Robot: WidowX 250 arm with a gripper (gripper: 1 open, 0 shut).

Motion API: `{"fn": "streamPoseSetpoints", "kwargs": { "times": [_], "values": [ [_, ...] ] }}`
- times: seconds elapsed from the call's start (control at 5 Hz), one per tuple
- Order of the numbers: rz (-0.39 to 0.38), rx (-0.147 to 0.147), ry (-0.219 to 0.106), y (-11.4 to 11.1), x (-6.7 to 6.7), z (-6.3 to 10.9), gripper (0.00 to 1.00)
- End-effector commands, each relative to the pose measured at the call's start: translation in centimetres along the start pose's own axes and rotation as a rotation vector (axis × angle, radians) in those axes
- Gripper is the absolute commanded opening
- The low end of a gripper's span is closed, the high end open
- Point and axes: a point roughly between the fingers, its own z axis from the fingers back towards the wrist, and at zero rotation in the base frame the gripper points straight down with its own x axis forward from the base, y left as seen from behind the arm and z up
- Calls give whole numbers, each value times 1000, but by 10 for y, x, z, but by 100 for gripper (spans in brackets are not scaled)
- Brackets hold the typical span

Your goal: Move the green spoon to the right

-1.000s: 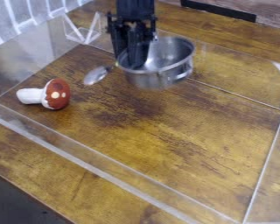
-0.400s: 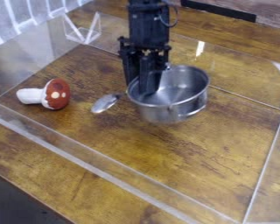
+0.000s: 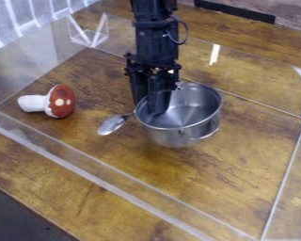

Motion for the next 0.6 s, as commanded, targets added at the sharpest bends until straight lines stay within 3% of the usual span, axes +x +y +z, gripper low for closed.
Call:
{"fn": "streamPoseSetpoints", "kwargs": {
  "times": [0.0,0.2,0.4],
  "values": [
    [35,23,-98,2,5,29,0],
    [73,14,-107,5,9,29,0],
    [76,24,-134,2,7,45,0]
  ]
}}
